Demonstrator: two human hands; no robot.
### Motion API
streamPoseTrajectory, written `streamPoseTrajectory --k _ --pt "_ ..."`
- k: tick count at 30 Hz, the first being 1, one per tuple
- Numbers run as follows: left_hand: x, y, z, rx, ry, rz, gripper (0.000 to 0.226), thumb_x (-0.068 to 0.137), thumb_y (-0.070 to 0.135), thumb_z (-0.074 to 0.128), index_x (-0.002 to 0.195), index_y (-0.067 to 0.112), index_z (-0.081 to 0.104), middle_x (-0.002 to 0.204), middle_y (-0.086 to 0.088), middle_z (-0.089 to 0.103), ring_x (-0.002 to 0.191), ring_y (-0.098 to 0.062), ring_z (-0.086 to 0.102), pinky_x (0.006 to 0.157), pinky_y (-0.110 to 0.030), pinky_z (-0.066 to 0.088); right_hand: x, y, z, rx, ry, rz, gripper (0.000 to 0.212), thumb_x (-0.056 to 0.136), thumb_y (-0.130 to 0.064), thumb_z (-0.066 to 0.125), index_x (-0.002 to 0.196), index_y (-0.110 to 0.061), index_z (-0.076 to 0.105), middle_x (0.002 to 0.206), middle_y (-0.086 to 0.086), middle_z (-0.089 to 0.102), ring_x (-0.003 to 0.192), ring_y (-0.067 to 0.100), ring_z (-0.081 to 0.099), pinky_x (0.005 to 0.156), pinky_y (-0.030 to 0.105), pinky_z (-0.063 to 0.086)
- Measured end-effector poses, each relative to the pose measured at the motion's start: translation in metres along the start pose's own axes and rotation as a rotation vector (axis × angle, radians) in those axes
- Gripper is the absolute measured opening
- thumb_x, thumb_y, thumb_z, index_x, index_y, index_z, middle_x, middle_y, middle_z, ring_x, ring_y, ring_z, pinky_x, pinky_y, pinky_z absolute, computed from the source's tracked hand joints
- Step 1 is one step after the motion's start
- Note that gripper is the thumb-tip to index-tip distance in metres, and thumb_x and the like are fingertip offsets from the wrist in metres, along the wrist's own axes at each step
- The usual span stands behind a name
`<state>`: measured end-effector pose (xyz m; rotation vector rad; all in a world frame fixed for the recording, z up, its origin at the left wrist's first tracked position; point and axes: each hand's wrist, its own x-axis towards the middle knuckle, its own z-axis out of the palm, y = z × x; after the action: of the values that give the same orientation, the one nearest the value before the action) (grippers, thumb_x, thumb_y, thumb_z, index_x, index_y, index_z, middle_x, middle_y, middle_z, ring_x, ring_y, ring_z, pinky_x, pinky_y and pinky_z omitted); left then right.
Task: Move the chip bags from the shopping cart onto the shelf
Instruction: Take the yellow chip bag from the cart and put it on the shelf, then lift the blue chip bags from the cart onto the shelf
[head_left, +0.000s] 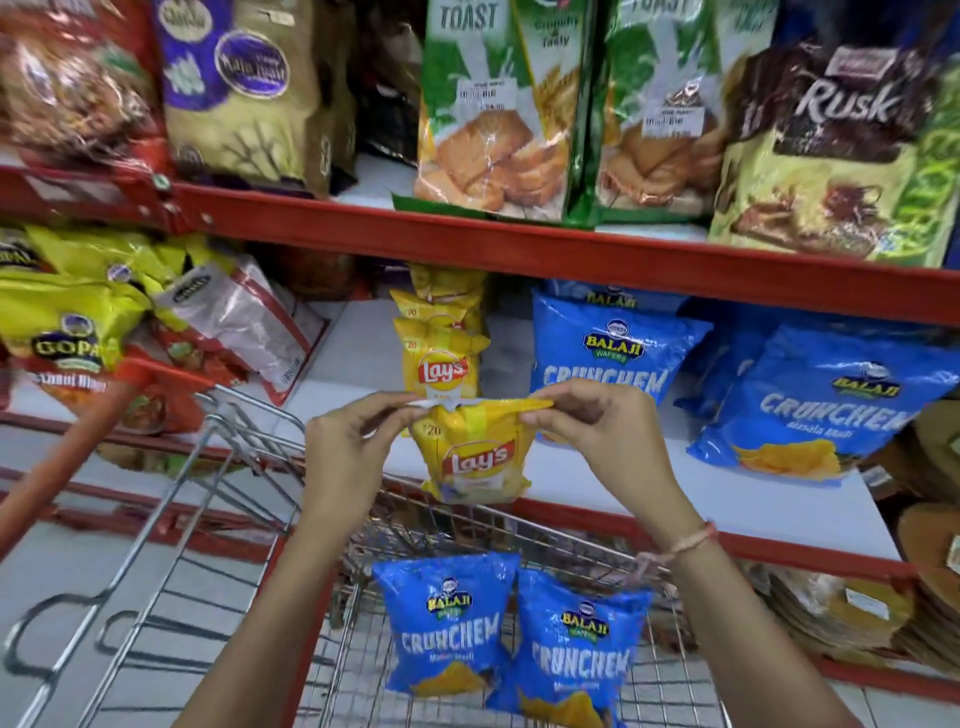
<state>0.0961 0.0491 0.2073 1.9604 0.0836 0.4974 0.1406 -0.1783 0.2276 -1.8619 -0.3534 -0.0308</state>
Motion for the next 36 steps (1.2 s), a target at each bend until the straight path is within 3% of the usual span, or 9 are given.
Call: streamPoseTrajectory --k 3,9,14,20,22,25,28,31,36 --pt "0.023 -0.003 0.004 0.038 0.018 0.040 0.010 0.080 0.010 0.068 0.083 0.018 0.074 0.075 0.012 0.076 0.074 0.001 0.066 0.065 -0.008 0.048 0.019 0.005 0.004 0.014 0.034 0.026 0.012 0.075 -0.006 0.076 0.083 -0.015 0.074 0.076 0.008 0.076 0.073 0.012 0.071 0.068 0.040 0.060" --pt "0.048 -0.043 0.020 0.144 -0.055 -0.063 0.011 0.078 0.018 0.070 0.088 0.016 0.073 0.080 -0.011 0.076 0.076 -0.025 0.070 0.072 -0.049 0.057 0.045 0.041 0.028 -0.143 0.059 0.084 0.012 0.075 -0.012 0.076 0.086 -0.014 0.073 0.079 0.005 0.076 0.076 0.010 0.070 0.062 0.024 0.058" --pt "0.029 -0.063 0.022 0.055 0.020 -0.138 0.038 0.082 0.017 0.067 0.118 0.019 0.056 0.106 0.002 0.069 0.092 0.013 0.061 0.085 -0.009 0.049 0.040 0.067 0.038 -0.177 0.144 0.077 0.037 0.076 -0.023 0.076 0.111 -0.016 0.065 0.098 -0.001 0.072 0.089 0.003 0.066 0.080 0.020 0.055" --pt "-0.052 -0.111 0.015 0.194 0.147 -0.136 0.022 0.079 0.012 0.070 0.095 0.025 0.062 0.094 0.010 0.070 0.084 -0.004 0.065 0.076 -0.016 0.051 -0.018 0.101 0.057 -0.194 0.316 0.027 0.026 0.083 -0.018 0.071 0.108 -0.019 0.061 0.102 0.000 0.066 0.090 0.007 0.063 0.077 0.022 0.053" --pt "-0.075 -0.141 0.018 0.273 0.017 -0.204 0.019 0.078 0.009 0.072 0.088 0.024 0.064 0.085 0.018 0.070 0.077 -0.004 0.065 0.069 -0.008 0.048 -0.038 0.123 0.068 -0.341 0.198 -0.019 0.014 0.086 -0.018 0.067 0.100 -0.018 0.064 0.096 0.000 0.066 0.086 0.006 0.061 0.076 0.022 0.050" --pt "-0.091 -0.181 0.024 0.423 -0.261 -0.306 0.020 0.078 0.009 0.071 0.097 0.013 0.064 0.092 -0.008 0.072 0.081 -0.026 0.067 0.068 -0.034 0.053 -0.058 0.167 0.085 -0.606 -0.100 -0.105 0.013 0.086 -0.016 0.068 0.099 -0.015 0.065 0.091 0.002 0.068 0.087 0.012 0.059 0.074 0.023 0.049" --pt "-0.090 -0.211 0.034 0.622 -0.547 -0.383 0.044 0.082 0.016 0.067 0.122 0.008 0.052 0.125 -0.018 0.057 0.110 -0.035 0.057 0.085 -0.043 0.050 -0.065 0.206 0.104 -0.913 -0.480 -0.133 0.044 0.070 -0.006 0.079 0.110 -0.013 0.062 0.102 0.006 0.070 0.097 0.020 0.063 0.070 0.029 0.058" --pt "-0.087 -0.226 0.041 0.798 -0.729 -0.404 0.058 0.085 0.017 0.063 0.136 0.016 0.036 0.141 -0.011 0.043 0.126 -0.032 0.043 0.103 -0.042 0.042 -0.066 0.220 0.115 -1.069 -0.594 -0.098 0.075 0.044 -0.002 0.088 0.114 -0.011 0.063 0.100 0.004 0.073 0.091 0.019 0.067 0.064 0.026 0.058" --pt "-0.098 -0.233 0.044 0.829 -0.730 -0.481 0.026 0.085 0.008 0.059 0.111 0.010 0.060 0.115 -0.009 0.063 0.100 -0.028 0.063 0.085 -0.038 0.054 -0.084 0.229 0.132 -1.015 -0.656 0.157 0.063 0.085 0.000 0.058 0.140 -0.007 0.030 0.134 0.015 0.048 0.124 0.032 0.041 0.108 0.042 0.031"
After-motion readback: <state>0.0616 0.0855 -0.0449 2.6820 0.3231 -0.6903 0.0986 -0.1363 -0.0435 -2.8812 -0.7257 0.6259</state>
